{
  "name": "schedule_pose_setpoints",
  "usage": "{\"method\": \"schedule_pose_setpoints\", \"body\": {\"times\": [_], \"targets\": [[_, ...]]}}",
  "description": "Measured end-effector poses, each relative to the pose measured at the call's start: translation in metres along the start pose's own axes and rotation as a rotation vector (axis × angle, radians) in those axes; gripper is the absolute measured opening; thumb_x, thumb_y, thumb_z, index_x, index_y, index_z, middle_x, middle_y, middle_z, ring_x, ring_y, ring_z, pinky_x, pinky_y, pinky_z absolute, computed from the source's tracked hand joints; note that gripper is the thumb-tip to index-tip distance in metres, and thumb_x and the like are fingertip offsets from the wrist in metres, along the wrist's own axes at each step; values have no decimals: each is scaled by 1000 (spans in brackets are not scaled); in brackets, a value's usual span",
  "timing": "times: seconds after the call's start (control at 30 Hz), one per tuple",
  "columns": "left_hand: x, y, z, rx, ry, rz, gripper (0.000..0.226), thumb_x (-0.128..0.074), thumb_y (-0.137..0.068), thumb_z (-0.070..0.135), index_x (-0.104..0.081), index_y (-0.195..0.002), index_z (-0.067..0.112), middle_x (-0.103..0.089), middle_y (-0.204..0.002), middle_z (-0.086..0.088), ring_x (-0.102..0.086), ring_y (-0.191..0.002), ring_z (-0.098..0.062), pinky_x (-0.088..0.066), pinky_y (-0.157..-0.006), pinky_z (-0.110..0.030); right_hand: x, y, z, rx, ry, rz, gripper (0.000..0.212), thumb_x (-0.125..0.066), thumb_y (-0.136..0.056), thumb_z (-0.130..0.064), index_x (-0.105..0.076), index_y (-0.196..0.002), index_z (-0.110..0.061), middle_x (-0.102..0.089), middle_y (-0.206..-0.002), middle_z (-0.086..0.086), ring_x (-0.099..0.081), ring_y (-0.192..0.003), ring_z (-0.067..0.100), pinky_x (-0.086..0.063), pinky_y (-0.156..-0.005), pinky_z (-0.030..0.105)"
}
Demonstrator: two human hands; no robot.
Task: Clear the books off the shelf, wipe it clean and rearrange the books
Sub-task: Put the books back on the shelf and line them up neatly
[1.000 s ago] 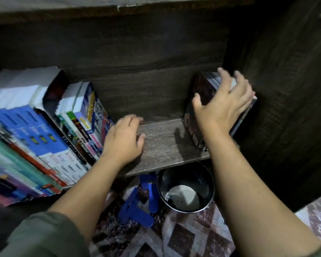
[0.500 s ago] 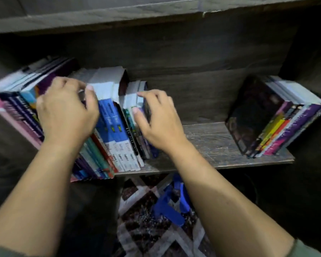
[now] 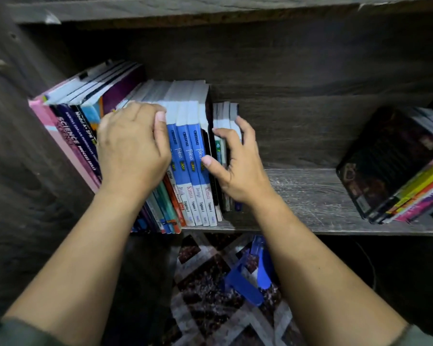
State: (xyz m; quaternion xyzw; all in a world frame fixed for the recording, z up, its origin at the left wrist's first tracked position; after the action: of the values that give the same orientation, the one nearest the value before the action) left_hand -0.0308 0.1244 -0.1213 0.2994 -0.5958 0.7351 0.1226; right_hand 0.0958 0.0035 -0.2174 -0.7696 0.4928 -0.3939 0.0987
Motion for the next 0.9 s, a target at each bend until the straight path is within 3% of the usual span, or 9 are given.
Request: {"method": "schedule_pose_setpoints", "body": {"times": [0.2,0.4,0.47,0.53,0.63,0.77,0.9], "targets": [[-2,-1,0,20,-12,12,32,-37,-100,26,-66,-108,13,-66,-103,-7,-59,-95,-29,-35,-91,-42,-7,2,0,-34,38,-44,81,-70,-69,-68,-37,-135,-34,-3,-158,-2,-17,-144,28,-34,-104,47],[-1,-1,1,29,-31,29,32,-37,-99,25,-65,-108,14,-66,-101,-6,-58,-93,-27,-33,-90,-40,-5,5,2,-4,17,-60,70,-67,-79,-59,-28,-135,-41,3,-159,-6,-21,-145,24,-38,-107,51],[-1,0,1,47,-28,37,32,-37,-99,25,-65,-107,14,-65,-100,-6,-57,-93,-27,-32,-89,-40,-3,11,3,-31,-11,13,74,-68,-80,-49,-21,-136,-39,3,-159,-4,-23,-142,20,-41,-103,53],[2,2,4,57,-17,60,32,-37,-99,27,-65,-106,13,-64,-101,-7,-55,-95,-27,-32,-90,-40,-2,17,4,-116,-45,173,90,-73,-75,-34,-11,-140,-42,-3,-159,3,-22,-139,13,-39,-105,52],[1,8,21,-1,-32,63,34,-42,-97,33,-58,-118,12,-60,-116,-8,-48,-116,-27,-25,-107,-45,-1,25,14,-330,-115,344,113,-78,-70,-23,1,-148,-37,-23,-153,7,-31,-136,22,-34,-110,43],[-22,19,39,-25,-151,-84,49,-44,-92,40,-47,-129,9,-51,-128,-9,-42,-124,-28,-1,-117,-47,16,26,24,-378,-71,423,98,-76,-70,-24,-17,-148,-32,-39,-132,5,-48,-117,28,-43,-96,39],[-28,20,41,23,-226,-123,49,-50,-86,37,-46,-125,8,-49,-126,-10,-39,-123,-30,0,-115,-54,45,28,39,-374,-22,448,77,-73,-69,-25,-32,-133,-40,-41,-122,3,-53,-106,27,-45,-91,35]]}}
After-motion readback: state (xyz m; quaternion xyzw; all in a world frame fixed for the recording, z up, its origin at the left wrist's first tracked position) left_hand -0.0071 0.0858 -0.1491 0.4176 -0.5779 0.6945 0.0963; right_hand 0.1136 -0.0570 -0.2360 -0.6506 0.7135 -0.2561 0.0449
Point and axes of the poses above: each hand's wrist, its own y-axis away from the middle knuckle, its own x-axis out of the back of the hand, z = x × y, the point moved 9 cm from there along -y, towards the middle knuckle
